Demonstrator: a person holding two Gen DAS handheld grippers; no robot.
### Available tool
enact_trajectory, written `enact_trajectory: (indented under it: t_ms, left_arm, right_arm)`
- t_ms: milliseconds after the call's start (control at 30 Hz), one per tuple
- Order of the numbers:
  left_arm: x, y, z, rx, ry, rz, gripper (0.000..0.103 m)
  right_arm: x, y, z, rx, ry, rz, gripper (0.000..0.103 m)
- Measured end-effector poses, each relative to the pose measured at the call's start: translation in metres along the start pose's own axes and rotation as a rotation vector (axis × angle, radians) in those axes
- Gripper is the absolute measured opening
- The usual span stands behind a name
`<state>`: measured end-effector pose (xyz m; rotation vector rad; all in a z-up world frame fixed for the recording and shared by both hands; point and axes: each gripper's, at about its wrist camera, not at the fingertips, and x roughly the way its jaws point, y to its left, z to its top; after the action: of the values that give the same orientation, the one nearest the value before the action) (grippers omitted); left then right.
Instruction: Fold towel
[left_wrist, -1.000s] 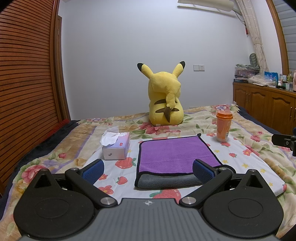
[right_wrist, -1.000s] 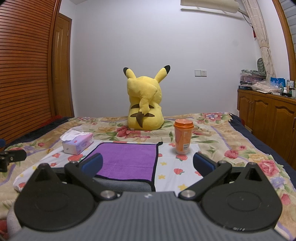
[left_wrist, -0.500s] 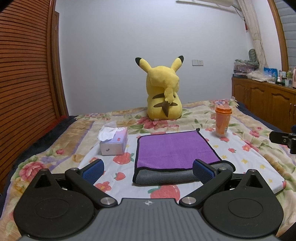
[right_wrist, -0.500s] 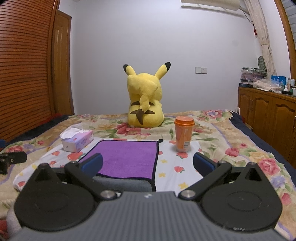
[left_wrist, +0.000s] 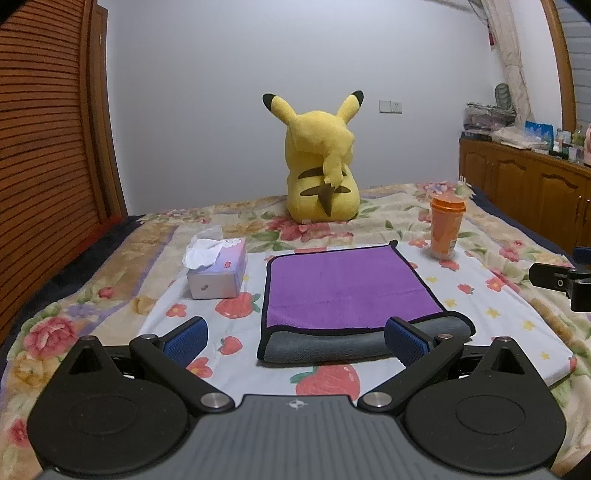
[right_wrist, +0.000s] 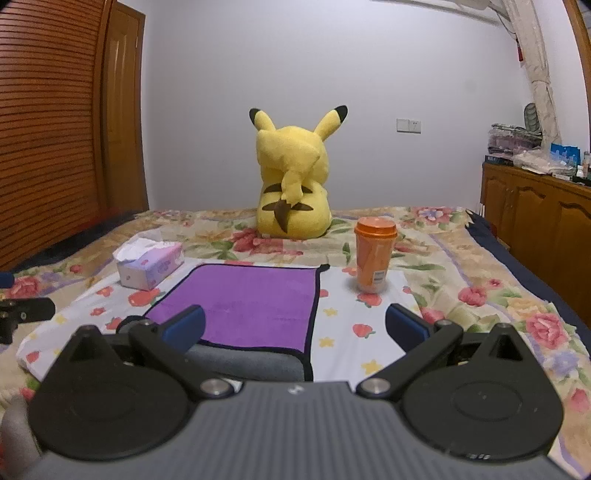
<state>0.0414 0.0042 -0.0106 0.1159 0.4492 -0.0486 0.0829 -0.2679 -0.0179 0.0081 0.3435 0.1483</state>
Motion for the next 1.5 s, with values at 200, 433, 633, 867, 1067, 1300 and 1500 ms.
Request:
enact_trajectory:
  t_ms: [200, 433, 633, 867, 1067, 1300, 1500]
  left_arm:
    - [0.017, 0.000, 0.002, 0.015, 0.034, -0.006, 0.103]
    - [0.035, 0.005, 0.004, -0.001, 0.074, -0.025, 0.103]
    - [0.054, 0.013, 0.002, -0.006, 0.099, -0.027, 0.103]
    - [0.075, 0.021, 0.002, 0.000, 0.132, -0.049, 0.103]
    - [0.092, 0.027, 0.000, -0.004, 0.158, -0.063, 0.099]
    - [0.111, 0.035, 0.003, -0.022, 0.182, -0.074, 0.092]
    - [0.127, 0.042, 0.006, -0.046, 0.206, -0.100, 0.082]
  right_arm:
    - [0.014, 0.000, 0.000, -0.007, 0.027, 0.001, 0.103]
    - [0.035, -0.002, 0.001, -0.025, 0.066, -0.003, 0.103]
    - [0.049, 0.000, 0.000, -0.040, 0.089, 0.000, 0.103]
    - [0.063, 0.000, 0.000, -0.049, 0.118, 0.019, 0.103]
    - [0.075, 0.000, -0.001, -0.040, 0.143, 0.037, 0.103]
    - [0.085, 0.004, -0.002, -0.038, 0.168, 0.076, 0.103]
    - [0.095, 0.007, -0.002, -0.037, 0.181, 0.104, 0.103]
